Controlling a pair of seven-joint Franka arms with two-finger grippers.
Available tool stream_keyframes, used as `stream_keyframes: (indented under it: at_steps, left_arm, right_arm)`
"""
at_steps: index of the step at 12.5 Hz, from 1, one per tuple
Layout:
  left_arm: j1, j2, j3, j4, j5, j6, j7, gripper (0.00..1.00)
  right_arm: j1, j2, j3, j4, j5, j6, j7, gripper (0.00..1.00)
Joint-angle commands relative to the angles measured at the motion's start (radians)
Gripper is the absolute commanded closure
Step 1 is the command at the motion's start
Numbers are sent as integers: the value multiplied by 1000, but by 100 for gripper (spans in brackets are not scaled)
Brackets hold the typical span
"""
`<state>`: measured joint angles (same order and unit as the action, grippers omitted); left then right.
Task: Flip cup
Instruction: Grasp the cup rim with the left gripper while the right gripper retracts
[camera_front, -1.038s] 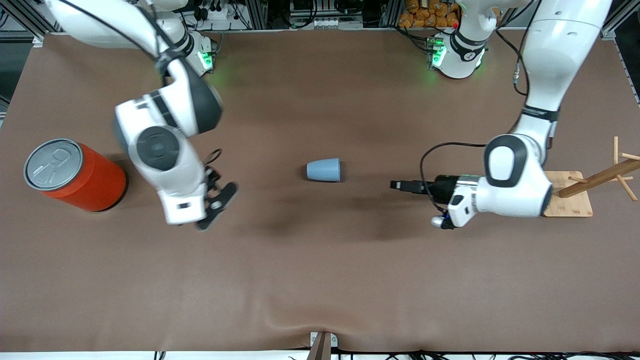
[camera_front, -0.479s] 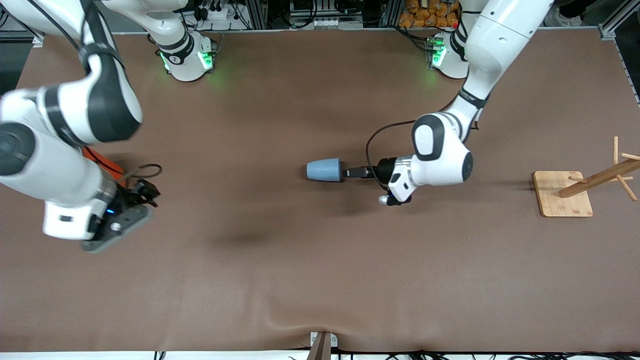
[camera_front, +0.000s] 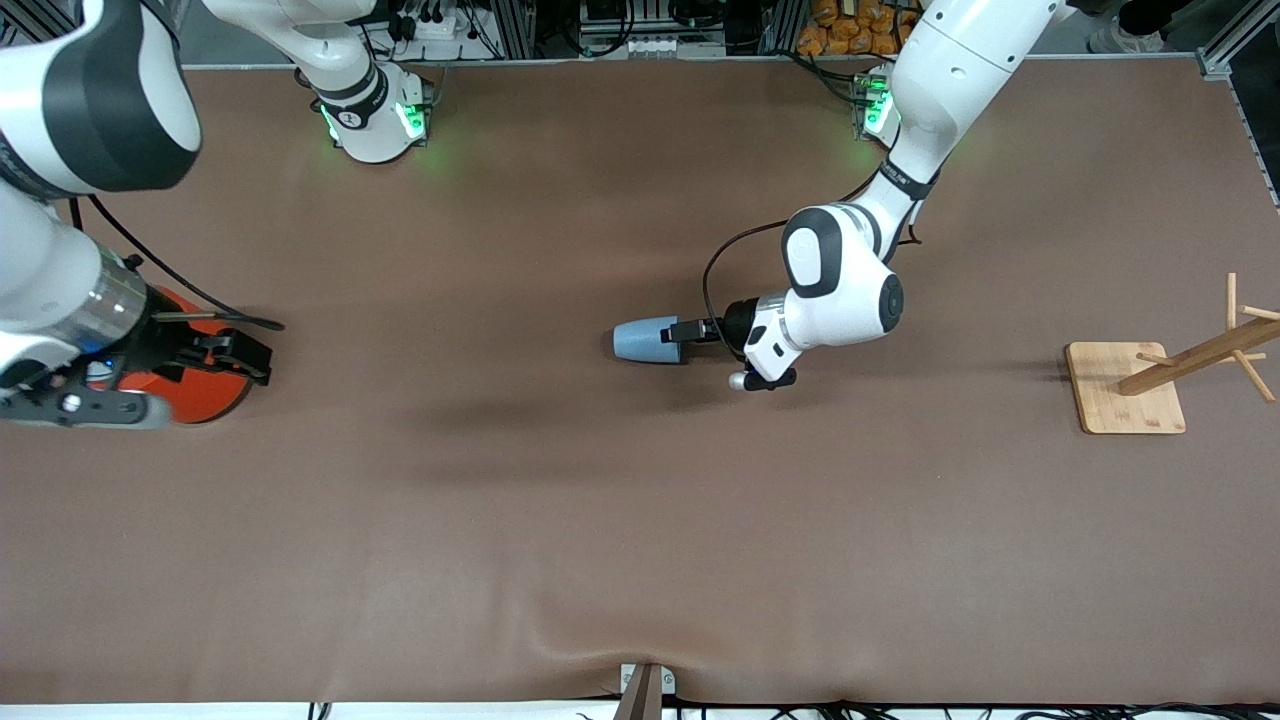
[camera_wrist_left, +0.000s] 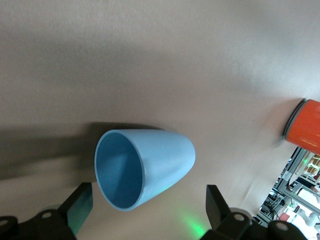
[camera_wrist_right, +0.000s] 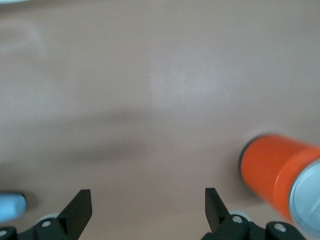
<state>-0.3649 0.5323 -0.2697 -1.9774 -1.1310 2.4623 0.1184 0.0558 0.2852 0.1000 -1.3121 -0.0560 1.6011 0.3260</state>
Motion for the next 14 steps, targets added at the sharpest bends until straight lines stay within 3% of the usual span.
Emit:
stream_keyframes:
  at_steps: [1,5,6,8,9,10,11,14]
  left_arm:
    - [-22,8,3,-1,-30,55,18,0]
    - [-69,21,3,6,-79,133,18,0]
    - [-80,21,3,6,-95,136,18,5]
    - [-83,21,3,5,-96,152,18,60]
    - [-95,21,3,6,-96,162,17,82]
    - [-111,21,3,5,-96,208,17,94]
    - [-121,23,3,2,-96,248,15,100]
    - [-140,23,3,8,-99,348,18,100]
  right_arm:
    - [-20,-128,-17,-152,45,20,140,0]
    - [-22,-300,-62,-384,50,94,140,0]
    - [-22,-325,-75,-416,57,106,137,0]
    - [-24,-316,-132,-395,76,102,76,0]
    - [-24,-308,-152,-353,79,86,-5,0]
    - [-24,-304,-155,-319,77,44,-33,0]
    - [-25,-296,-155,-288,79,13,-41,0]
    - [-19,-301,-154,-263,44,-1,-122,0]
